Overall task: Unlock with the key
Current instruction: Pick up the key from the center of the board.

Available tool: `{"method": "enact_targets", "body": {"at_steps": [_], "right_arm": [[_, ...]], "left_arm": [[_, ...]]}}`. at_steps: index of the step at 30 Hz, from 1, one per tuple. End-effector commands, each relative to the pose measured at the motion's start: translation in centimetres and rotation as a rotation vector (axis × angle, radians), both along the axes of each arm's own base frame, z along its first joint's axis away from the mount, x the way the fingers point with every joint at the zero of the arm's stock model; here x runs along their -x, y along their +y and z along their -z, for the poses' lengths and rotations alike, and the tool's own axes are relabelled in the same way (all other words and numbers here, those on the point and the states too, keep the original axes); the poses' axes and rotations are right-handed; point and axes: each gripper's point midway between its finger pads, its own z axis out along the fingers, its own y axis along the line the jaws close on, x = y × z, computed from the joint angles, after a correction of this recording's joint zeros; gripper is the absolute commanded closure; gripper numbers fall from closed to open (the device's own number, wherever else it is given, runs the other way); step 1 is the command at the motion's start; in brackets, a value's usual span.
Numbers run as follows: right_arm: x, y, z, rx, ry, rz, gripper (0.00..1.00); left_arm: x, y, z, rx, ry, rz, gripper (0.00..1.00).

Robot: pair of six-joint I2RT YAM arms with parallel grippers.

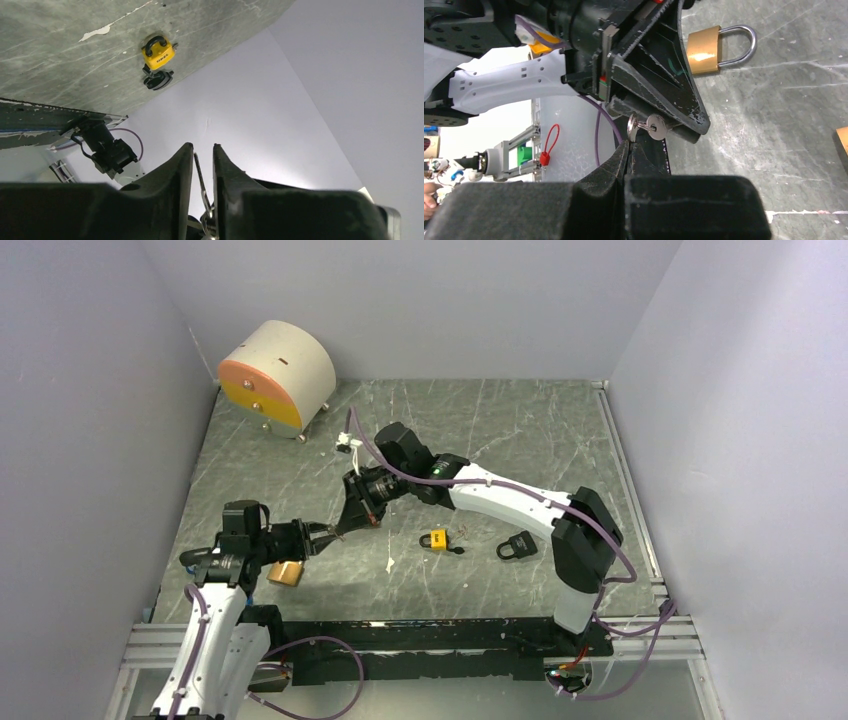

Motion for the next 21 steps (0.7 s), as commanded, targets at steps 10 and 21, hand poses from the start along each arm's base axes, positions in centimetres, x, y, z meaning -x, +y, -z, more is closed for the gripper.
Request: {"method": "enact_targets", "body": {"at_steps": [10, 21], "right_arm": [[1.3, -1.3, -3.4, -0.112, -0.106, -0.049, 1.0], [-0.8, -2.5, -7.2, -0.203, -0.238, 0.148, 0.29]], "left_arm": [[-2.2, 0.3, -2.7, -0.051, -0.197, 0.004, 0.97], [-6.4, 2.7, -14.9, -0.873, -1.223, 0.288, 0.98]]}}
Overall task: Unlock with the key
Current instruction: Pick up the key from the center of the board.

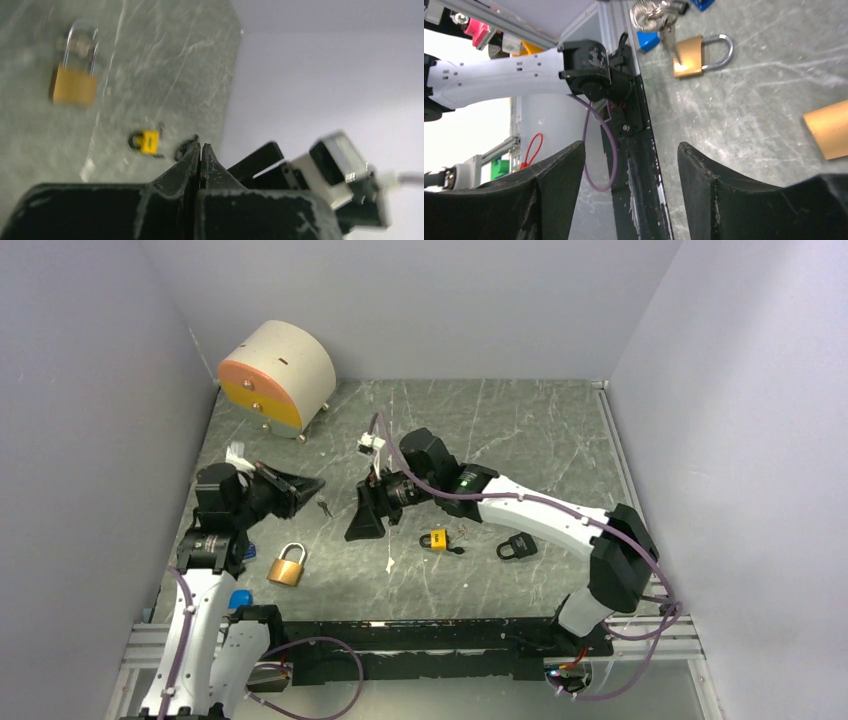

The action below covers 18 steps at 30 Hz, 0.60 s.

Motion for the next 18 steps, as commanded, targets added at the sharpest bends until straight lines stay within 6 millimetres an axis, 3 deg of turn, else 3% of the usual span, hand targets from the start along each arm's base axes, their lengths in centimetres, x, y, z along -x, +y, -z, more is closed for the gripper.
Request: {"method": "enact_targets", "body": {"at_steps": [1, 5, 8, 12, 15, 18], "right_arm": [[-1.7, 0.2, -6.6, -0.176, -0.137, 0.102, 0.28], [-2.8, 0.0, -12.7, -0.354, -0.18, 0.213, 0.24], [-3.2, -0.6, -16.9, -0.488, -0.204, 0.278, 0.21], [-3.8, -0.7, -20.4, -0.6, -0.219, 0.32, 0.2], [-3.2, -0.4, -22.9, -0.686, -0.224, 0.281, 0.2], [-2.8, 0.0, -24.2, -0.732, -0.216, 0.246, 0.23]], "left_arm": [[-1.1, 0.2, -9.2, -0.484, -0.739, 0.211, 0.98], [1.0, -1.3, -15.4, -0.637, -1.063, 0.363, 0.97], [1.8, -2.1, -18.0, -0.677, -1.165, 0.451, 0.98], [2.8, -3.3, -21.0, -0.625, -1.296, 0.5, 0.98], [3.4, -3.7, -23.0, -0.569, -1.356, 0.484, 0.97], [3.7, -3.5, -24.4, -0.523, -1.373, 0.425, 0.98]]}}
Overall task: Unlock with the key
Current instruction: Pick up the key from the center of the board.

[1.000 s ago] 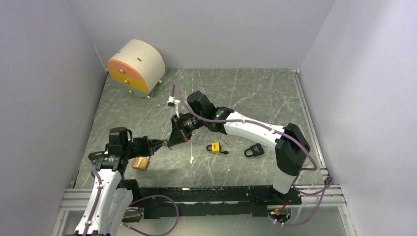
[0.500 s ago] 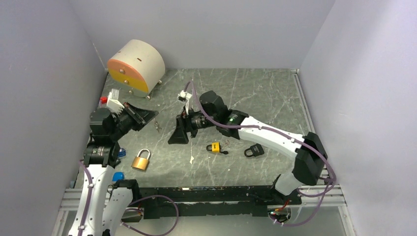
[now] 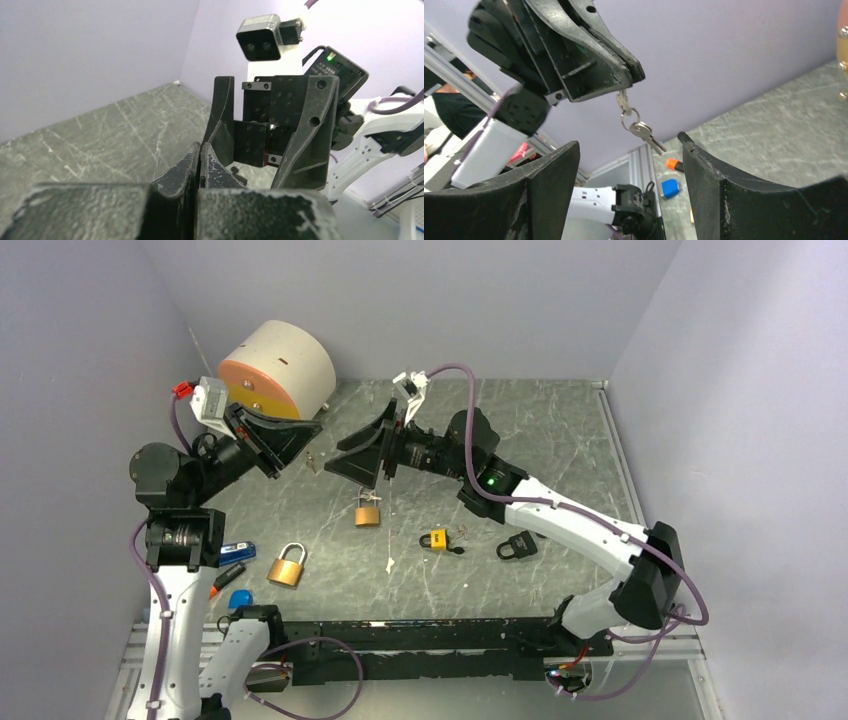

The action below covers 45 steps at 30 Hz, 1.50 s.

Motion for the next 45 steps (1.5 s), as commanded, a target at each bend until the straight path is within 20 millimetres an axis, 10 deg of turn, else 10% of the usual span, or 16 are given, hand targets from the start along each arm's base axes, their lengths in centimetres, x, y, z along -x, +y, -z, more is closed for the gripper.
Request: {"method": "enact_targets", "body": {"at_steps": [1, 32, 45], "right_arm": [[0.5, 0.1, -6.1, -0.18, -0.063, -0.035, 0.25], [1.3, 2.1, -8.4, -0.223, -0.063, -0.203, 1.0], [2.4, -1.4, -4.4, -0.032, -0.031, -0.27, 1.0]], "left_arm": [[1.4, -0.4, -3.5, 0.078, -0.109, 0.04, 0.97], [1.2, 0.8, -5.0, 0.316, -0.045, -0.019, 0.98], [2.2, -0.1, -2.7, 0.249, 0.149, 0.019, 0.37]]}}
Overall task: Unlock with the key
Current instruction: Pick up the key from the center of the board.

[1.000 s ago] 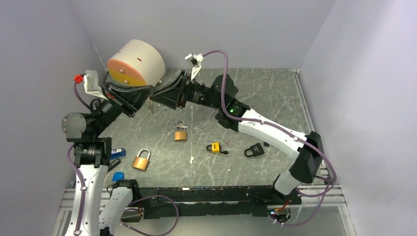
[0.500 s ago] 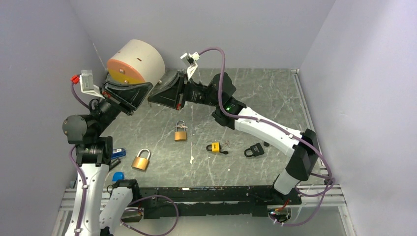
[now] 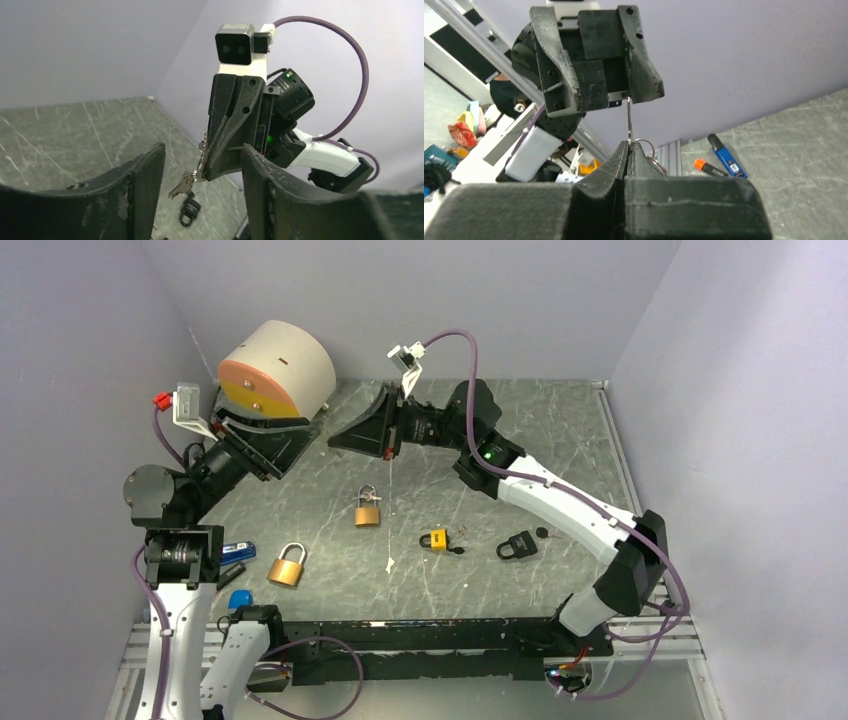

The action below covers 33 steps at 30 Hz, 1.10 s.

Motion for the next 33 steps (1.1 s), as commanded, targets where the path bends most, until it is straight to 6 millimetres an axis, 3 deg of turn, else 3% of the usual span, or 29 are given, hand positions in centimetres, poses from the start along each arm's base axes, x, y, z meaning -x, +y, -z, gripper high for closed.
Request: {"method": "enact_targets", "body": {"at_steps": [1, 7, 12, 23, 33], "right_arm": [[3.3, -2.1, -0.5, 0.047, -0.063, -0.098, 1.0], [4.2, -2.8, 0.8, 0.13, -0.06, -0.124, 1.0], [3.8, -2.8, 1.7, 0.199, -0.054, -0.112, 1.0], [3.9, -2.7, 2.0, 0.205, -0.023, -0.126, 1.0], [4.2, -2.0, 2.2, 0.22, 0.003, -0.188, 1.0]], "left_arm": [[1.3, -0.9, -0.3, -0.016, 0.01, 0.082, 0.35], [1.4, -2.0, 1.3, -0.048, 0.086, 0.206, 0.33], [2.2, -2.7, 1.8, -0.075, 0.103, 0.293, 0.44], [3.2, -3.2, 3.6, -0.072, 0.165, 0.405, 0.44], [3.5, -3.4, 4.6, -0.093, 0.216, 0.439, 0.74]]}}
